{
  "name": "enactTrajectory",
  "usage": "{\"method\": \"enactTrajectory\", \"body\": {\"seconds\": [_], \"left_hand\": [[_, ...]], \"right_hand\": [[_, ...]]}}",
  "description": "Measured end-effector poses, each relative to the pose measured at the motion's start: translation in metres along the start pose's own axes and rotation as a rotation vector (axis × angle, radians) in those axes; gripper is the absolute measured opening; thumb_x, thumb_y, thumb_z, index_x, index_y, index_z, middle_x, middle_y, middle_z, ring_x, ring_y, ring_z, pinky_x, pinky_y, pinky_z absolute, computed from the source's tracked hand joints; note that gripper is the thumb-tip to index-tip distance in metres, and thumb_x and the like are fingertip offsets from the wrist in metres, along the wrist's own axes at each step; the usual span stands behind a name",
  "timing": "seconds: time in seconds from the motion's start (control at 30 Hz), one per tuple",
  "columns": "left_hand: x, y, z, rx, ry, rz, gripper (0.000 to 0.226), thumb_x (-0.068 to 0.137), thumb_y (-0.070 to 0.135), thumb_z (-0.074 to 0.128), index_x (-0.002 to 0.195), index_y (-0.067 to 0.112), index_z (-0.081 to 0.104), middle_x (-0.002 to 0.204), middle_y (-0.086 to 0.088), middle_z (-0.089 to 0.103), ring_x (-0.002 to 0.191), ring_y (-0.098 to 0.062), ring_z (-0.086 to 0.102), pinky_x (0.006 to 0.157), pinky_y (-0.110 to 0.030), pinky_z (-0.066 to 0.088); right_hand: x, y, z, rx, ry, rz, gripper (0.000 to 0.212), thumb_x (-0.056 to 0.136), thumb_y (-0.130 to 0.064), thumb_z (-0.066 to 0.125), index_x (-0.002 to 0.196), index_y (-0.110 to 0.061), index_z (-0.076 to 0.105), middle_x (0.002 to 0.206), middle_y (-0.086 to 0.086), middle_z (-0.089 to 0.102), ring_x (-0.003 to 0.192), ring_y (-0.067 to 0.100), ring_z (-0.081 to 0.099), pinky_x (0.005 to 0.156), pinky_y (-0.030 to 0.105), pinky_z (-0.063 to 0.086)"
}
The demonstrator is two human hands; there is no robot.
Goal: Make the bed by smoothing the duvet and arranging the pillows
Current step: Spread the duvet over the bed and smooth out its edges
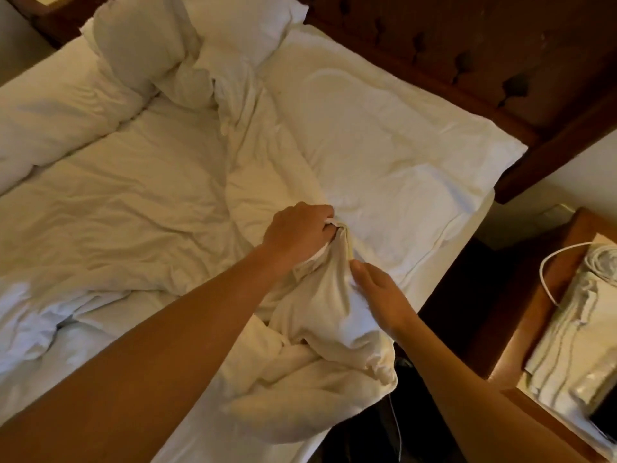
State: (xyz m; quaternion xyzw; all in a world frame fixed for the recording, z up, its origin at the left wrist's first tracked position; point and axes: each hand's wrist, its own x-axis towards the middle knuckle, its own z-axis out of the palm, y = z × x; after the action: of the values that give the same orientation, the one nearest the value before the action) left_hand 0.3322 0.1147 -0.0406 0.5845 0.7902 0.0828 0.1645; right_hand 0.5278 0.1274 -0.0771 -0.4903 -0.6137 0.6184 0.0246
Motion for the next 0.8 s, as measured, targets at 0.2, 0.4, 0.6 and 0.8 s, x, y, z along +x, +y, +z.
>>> {"method": "enactTrajectory", "body": {"seconds": [0.2, 0.4, 0.6, 0.8], "left_hand": [[0.066, 0.027, -0.023, 0.057, -0.003, 0.054, 0.026, 0.094, 0.046, 0.057, 0.095, 0.022, 0.065, 0.087, -0.002, 0.063, 0.084, -0.027, 0.062, 0.066, -0.031, 0.036], [0.135, 0.037, -0.034, 0.310, 0.011, 0.176, 0.040, 0.095, 0.057, 0.050, 0.100, 0.020, 0.066, 0.096, -0.008, 0.068, 0.088, -0.031, 0.065, 0.065, -0.032, 0.037], [0.216, 0.037, -0.040, 0.401, 0.044, 0.118, 0.040, 0.095, 0.056, 0.050, 0.093, 0.019, 0.065, 0.093, -0.009, 0.067, 0.086, -0.030, 0.064, 0.066, -0.032, 0.039], [0.261, 0.041, -0.004, 0.390, 0.032, 0.064, 0.042, 0.098, 0.054, 0.046, 0.112, 0.019, 0.066, 0.110, -0.008, 0.067, 0.102, -0.029, 0.063, 0.074, -0.032, 0.039]], "right_hand": [[0.010, 0.015, -0.027, -0.094, 0.188, -0.030, 0.039, 0.101, -0.046, 0.047, 0.126, -0.017, 0.053, 0.108, 0.002, 0.064, 0.103, 0.026, 0.061, 0.084, 0.039, 0.047], [0.066, -0.012, -0.118, -0.304, 0.283, -0.060, 0.037, 0.102, -0.046, 0.046, 0.102, -0.014, 0.067, 0.092, 0.005, 0.069, 0.090, 0.028, 0.061, 0.076, 0.039, 0.047], [0.140, -0.051, -0.183, -0.536, 0.340, -0.128, 0.044, 0.097, -0.059, 0.046, 0.087, -0.016, 0.055, 0.085, 0.009, 0.063, 0.083, 0.035, 0.059, 0.067, 0.038, 0.040], [0.122, -0.002, -0.159, -0.147, 0.415, -0.111, 0.049, 0.092, -0.065, 0.042, 0.104, -0.020, 0.055, 0.097, 0.004, 0.067, 0.091, 0.026, 0.060, 0.072, 0.036, 0.043]]}}
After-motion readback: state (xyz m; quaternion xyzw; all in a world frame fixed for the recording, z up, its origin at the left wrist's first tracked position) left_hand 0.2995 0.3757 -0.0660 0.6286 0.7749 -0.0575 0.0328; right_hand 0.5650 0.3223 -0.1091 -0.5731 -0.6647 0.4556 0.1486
